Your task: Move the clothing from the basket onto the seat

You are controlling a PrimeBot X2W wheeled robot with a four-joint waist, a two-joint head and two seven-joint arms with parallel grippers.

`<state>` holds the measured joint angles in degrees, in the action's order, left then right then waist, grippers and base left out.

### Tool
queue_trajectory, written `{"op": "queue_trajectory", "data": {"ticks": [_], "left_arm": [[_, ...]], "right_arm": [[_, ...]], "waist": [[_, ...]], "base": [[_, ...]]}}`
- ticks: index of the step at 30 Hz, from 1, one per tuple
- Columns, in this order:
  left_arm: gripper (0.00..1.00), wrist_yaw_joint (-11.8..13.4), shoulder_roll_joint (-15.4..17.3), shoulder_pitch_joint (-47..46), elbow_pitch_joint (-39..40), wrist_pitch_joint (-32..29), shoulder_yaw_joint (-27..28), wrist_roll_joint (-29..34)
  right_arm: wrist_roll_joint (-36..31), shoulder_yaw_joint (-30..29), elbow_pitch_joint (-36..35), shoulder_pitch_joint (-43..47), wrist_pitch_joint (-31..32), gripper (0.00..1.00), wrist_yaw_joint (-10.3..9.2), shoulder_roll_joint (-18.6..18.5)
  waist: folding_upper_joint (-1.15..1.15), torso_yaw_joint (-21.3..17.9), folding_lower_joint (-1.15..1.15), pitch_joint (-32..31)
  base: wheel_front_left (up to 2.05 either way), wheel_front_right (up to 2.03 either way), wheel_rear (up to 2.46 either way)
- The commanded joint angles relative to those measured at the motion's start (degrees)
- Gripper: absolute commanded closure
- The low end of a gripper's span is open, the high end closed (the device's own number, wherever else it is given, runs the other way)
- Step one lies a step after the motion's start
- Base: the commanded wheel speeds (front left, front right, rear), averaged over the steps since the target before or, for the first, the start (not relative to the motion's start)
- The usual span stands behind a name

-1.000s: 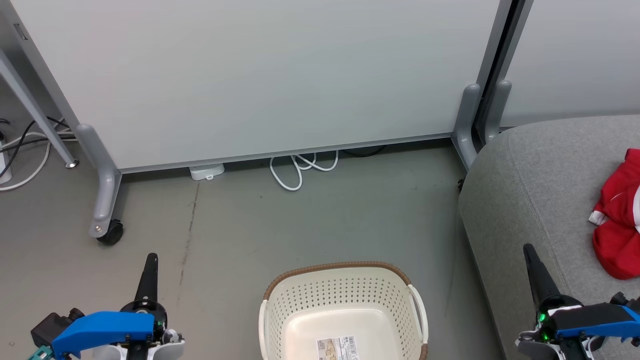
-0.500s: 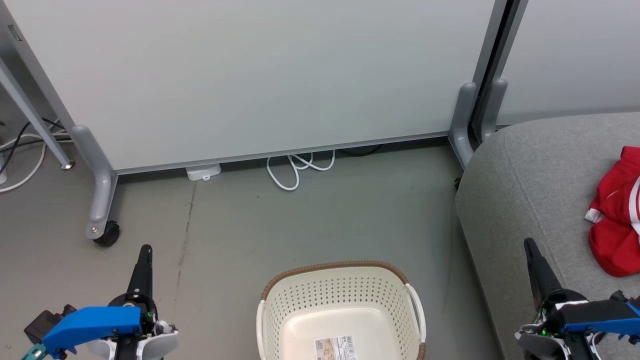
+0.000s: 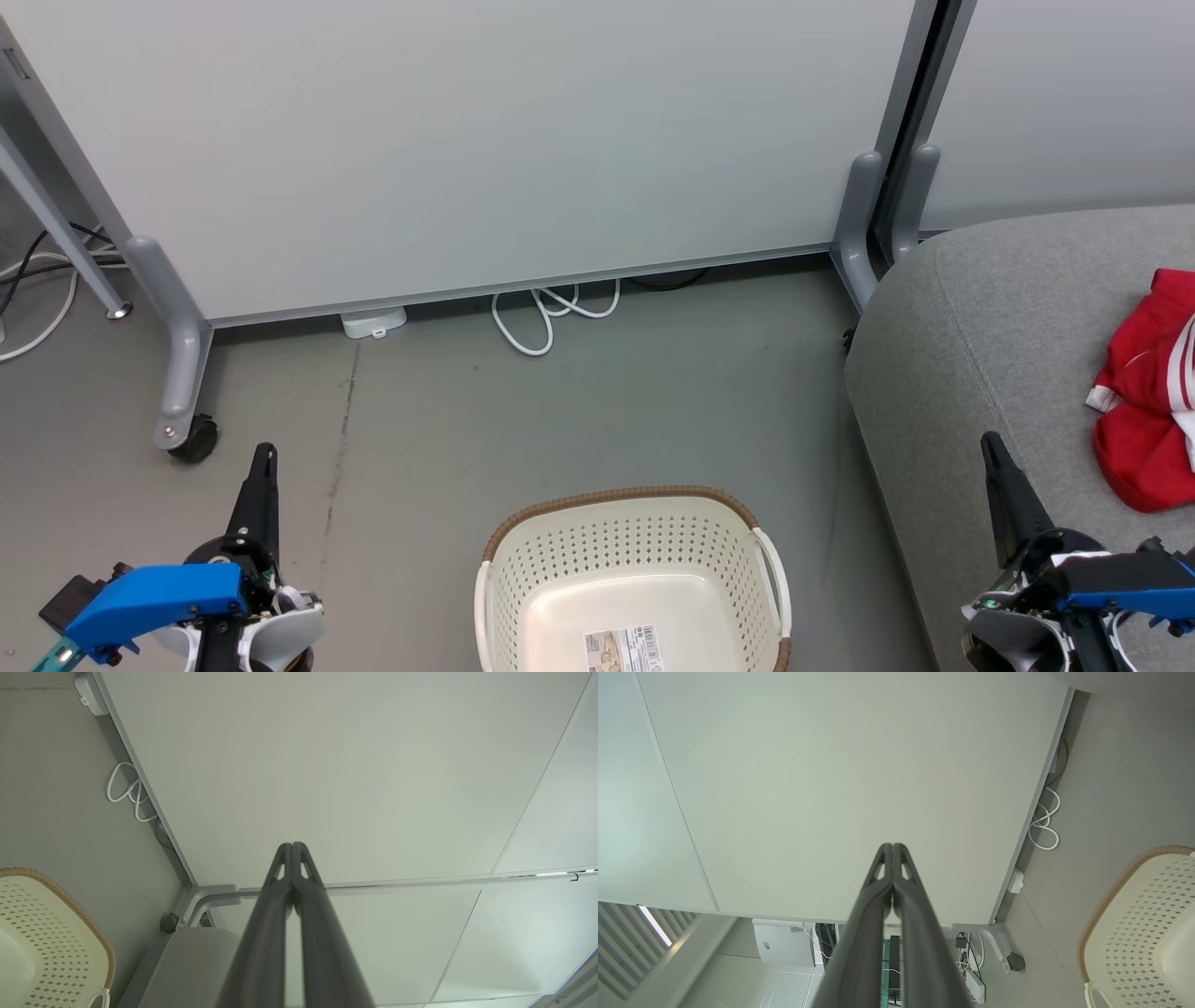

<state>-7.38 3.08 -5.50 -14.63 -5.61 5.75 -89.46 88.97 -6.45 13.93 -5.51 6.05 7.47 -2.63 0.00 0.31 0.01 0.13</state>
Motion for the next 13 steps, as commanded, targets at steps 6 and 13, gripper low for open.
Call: {"op": "queue_trajectory", "data": {"ticks": [6,13], "left_arm": [[1.00,-0.2,-0.1,-1.0,0.7,-0.8,0.7,-2.3],[1.00,-0.2,-0.2,-1.0,0.8,-1.1,0.9,-3.1]], "right_arm": [[2.7,-0.1,0.1,-1.0,0.5,1.00,0.04,-0.4],[3.5,-0.1,0.2,-1.2,0.6,1.00,0.04,-0.4]], "waist": [[0.00,-0.2,0.00,0.0],[0.00,-0.3,-0.01,0.0]], "base": [[0.00,0.00,0.00],[0.00,0.00,0.00]]}}
